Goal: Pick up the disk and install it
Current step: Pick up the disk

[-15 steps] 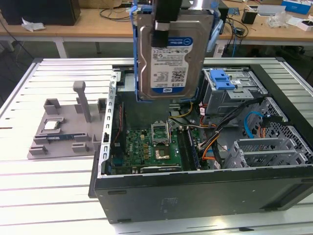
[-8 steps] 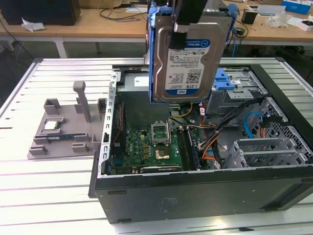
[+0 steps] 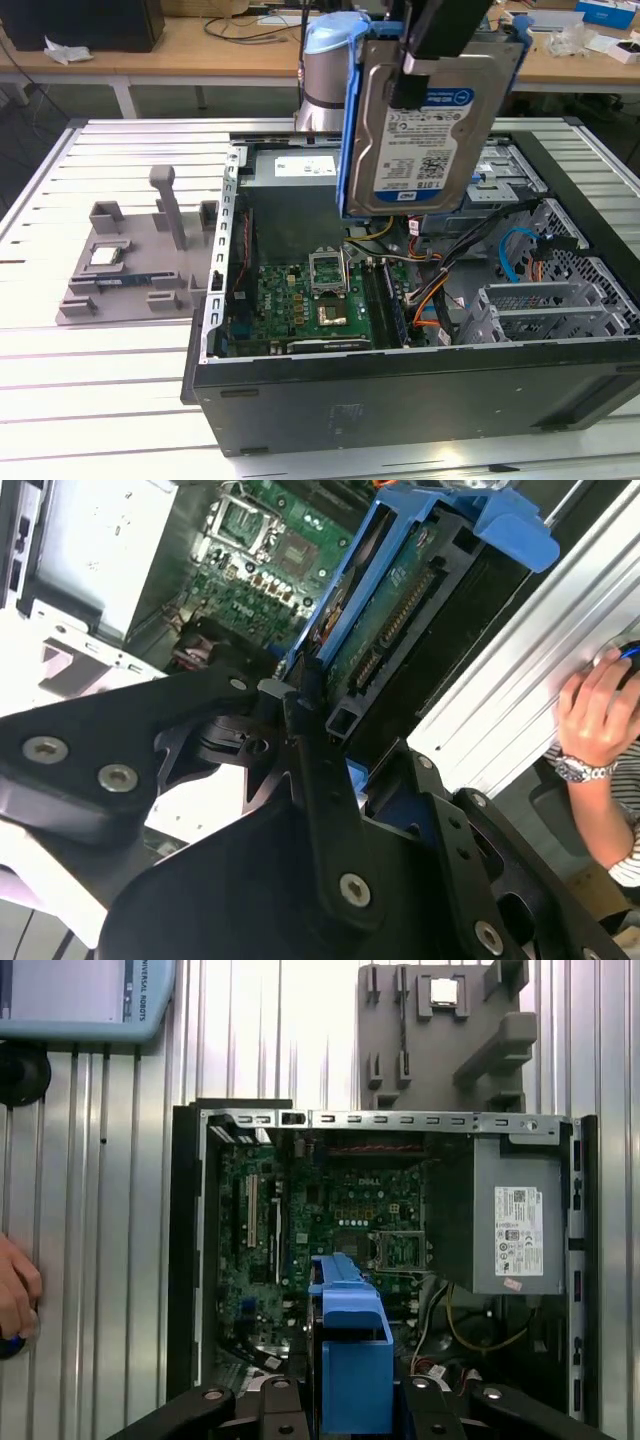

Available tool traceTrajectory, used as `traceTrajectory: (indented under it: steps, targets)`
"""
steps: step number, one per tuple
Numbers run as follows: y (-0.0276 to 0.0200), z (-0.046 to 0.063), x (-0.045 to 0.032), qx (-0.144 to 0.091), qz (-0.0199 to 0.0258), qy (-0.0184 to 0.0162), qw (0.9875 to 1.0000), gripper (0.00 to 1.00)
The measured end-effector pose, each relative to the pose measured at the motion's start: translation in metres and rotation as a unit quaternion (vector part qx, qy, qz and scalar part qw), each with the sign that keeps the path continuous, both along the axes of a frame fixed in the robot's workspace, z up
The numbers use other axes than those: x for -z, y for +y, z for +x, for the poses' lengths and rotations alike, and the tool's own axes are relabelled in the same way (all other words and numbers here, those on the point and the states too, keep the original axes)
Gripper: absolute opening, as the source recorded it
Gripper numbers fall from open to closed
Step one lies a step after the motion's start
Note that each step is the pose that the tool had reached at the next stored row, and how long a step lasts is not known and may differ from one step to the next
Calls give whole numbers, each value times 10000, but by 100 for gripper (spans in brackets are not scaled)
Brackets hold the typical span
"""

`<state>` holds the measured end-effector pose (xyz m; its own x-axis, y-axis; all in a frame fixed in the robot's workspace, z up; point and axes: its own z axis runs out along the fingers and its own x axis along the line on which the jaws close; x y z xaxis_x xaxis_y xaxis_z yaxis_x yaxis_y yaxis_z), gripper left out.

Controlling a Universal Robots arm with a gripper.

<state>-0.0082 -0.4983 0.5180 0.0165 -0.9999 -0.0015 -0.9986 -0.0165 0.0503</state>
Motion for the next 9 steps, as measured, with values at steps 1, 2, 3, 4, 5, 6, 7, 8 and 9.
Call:
traceTrajectory:
  steps: [1, 2, 3, 4, 5, 6, 7, 8, 9]
  targets:
    - [-21, 52, 1, -1, 0, 1, 10000, 36]
    - [-40, 96, 1, 0, 0, 2, 10000, 36]
    - [-56, 131, 2, 0, 0, 3, 10000, 36]
    - [-69, 160, 2, -1, 0, 3, 10000, 36]
    - [-90, 202, 2, -1, 0, 4, 10000, 36]
    - [-105, 233, 3, 0, 0, 5, 10000, 36]
    - [-114, 256, 3, 0, 0, 6, 10000, 36]
    - [-125, 284, 4, 0, 0, 7, 10000, 36]
    - [-133, 305, 4, -1, 0, 8, 10000, 36]
